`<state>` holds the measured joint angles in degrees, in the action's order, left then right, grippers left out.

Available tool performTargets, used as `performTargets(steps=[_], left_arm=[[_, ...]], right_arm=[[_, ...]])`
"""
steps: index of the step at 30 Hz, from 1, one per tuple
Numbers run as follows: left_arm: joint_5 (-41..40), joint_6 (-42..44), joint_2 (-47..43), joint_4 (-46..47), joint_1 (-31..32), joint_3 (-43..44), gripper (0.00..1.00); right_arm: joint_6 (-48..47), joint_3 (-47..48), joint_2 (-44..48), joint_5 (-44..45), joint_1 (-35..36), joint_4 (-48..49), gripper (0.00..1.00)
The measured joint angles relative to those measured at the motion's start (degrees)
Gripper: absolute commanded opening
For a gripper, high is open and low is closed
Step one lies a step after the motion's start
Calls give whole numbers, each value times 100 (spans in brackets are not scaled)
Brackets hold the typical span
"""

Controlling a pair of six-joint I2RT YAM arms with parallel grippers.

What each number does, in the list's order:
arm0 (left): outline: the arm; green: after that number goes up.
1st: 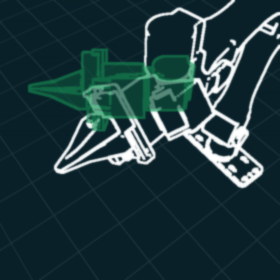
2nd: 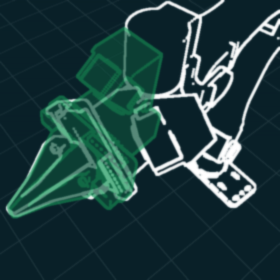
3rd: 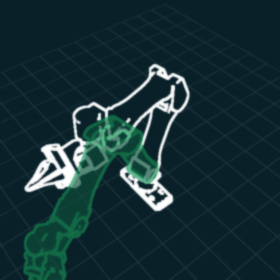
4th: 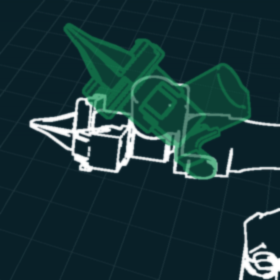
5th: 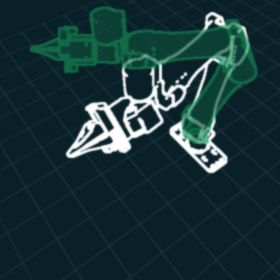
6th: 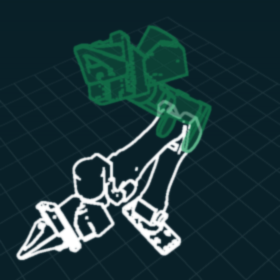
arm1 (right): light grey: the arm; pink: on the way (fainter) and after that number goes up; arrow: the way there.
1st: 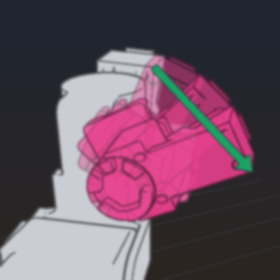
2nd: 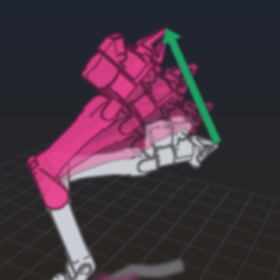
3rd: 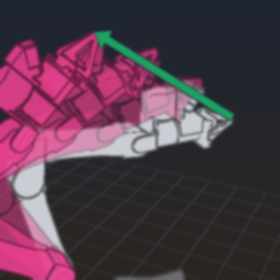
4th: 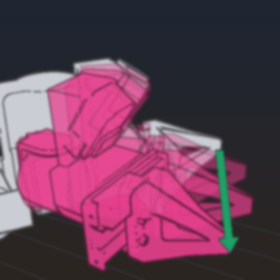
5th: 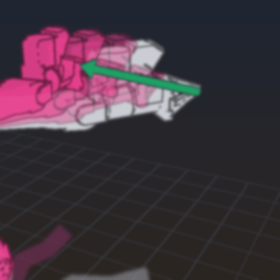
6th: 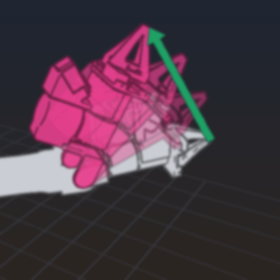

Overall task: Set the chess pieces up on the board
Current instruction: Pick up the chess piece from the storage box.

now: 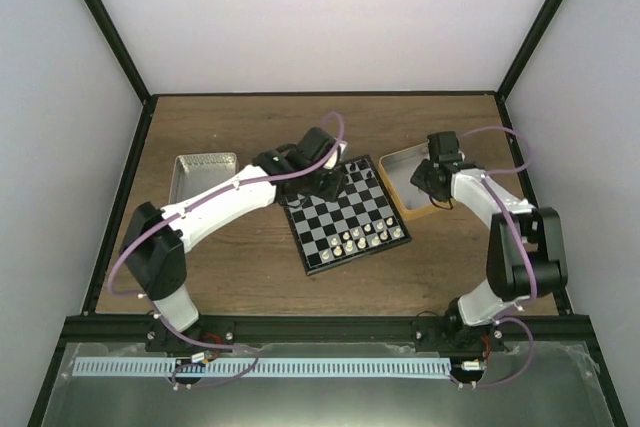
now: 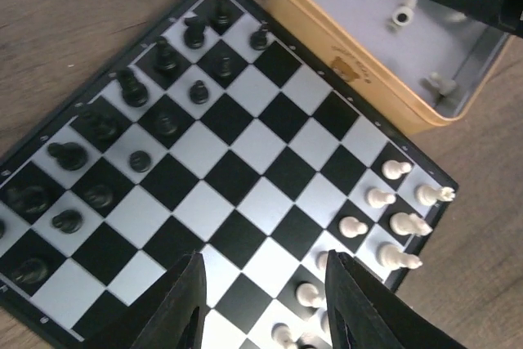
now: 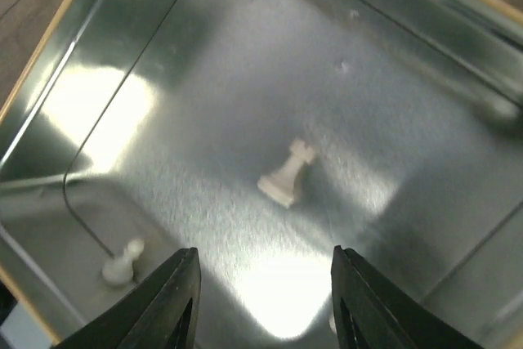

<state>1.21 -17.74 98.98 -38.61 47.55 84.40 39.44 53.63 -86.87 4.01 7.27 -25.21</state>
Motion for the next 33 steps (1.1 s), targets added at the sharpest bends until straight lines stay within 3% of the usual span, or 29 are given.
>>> performTargets(steps=[5, 13, 20, 26, 33], left_arm=[[39, -50, -426, 452, -374, -667, 43], [59, -63, -704, 824, -702, -1204, 42], [131, -61, -723, 997, -708, -1263, 43], [186, -61, -723, 1029, -719, -1311, 43], [188, -61, -723, 1040, -754, -1318, 42]], right_arm=[[-22, 682, -815, 236, 4, -26, 39], [-20, 1255, -1740, 481, 109, -286, 40], [31, 1270, -1937, 743, 164, -505, 37], [59, 1276, -1958, 859, 208, -533, 18], [9, 1274, -1963, 907, 245, -446, 17]])
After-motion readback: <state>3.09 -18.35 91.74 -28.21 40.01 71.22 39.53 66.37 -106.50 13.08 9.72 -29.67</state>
